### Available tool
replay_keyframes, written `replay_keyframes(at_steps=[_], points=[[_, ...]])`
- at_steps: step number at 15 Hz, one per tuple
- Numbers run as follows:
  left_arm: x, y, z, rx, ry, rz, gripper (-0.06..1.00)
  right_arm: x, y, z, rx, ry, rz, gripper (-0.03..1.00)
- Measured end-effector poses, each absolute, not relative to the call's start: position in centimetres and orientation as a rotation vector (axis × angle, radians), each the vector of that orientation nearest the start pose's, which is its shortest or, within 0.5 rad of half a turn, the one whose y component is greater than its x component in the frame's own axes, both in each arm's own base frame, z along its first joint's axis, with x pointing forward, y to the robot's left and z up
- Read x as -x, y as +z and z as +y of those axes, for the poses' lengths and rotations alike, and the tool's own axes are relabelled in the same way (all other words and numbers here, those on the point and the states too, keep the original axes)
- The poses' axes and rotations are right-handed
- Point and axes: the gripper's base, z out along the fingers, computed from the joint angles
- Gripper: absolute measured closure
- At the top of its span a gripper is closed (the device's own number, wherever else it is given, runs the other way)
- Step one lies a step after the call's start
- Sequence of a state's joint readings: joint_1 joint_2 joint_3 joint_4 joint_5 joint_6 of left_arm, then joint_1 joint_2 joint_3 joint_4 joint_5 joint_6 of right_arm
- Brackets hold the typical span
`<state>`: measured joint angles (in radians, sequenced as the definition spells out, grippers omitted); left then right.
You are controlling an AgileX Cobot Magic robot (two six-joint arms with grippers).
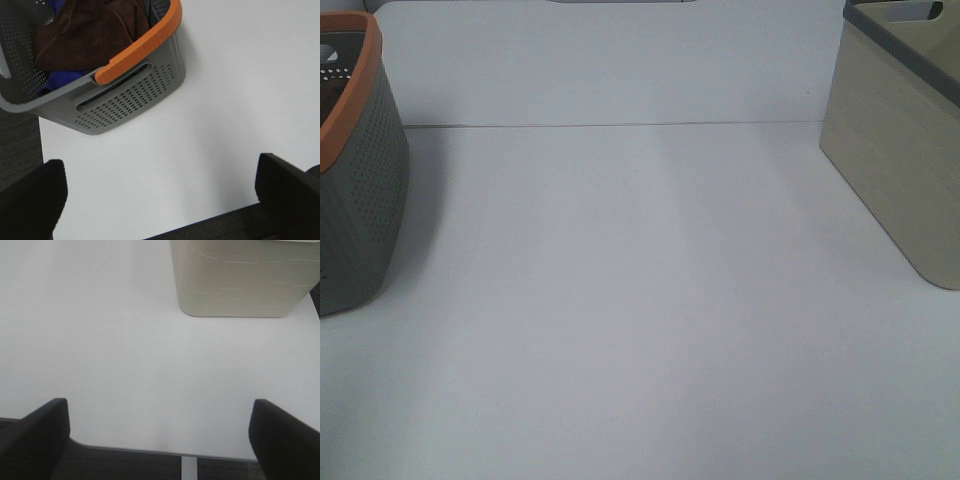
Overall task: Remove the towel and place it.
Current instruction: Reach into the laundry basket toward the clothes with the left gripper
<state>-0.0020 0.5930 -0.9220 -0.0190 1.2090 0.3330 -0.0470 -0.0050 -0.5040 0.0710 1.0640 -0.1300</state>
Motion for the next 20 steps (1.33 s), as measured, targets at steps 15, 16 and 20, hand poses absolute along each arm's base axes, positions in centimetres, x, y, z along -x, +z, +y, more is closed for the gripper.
replay_keyframes(at_steps=[15, 16, 20], points=[[-28.1, 38.9, 4.0, -1.027, 0.44, 2.493, -0.03, 0.6, 27.8, 0.6, 0.088, -0.026, 2.035, 0.11], [-29.4, 37.9, 4.6, -1.045, 0.449, 2.496, -0.03, 0.6, 27.8, 0.6, 0.088, -0.026, 2.035, 0.11], [-34.7, 33.3, 6.6, -1.03, 0.488, 2.481, -0.03, 0.6, 27.8, 0.6, 0.088, -0.026, 2.035, 0.11]])
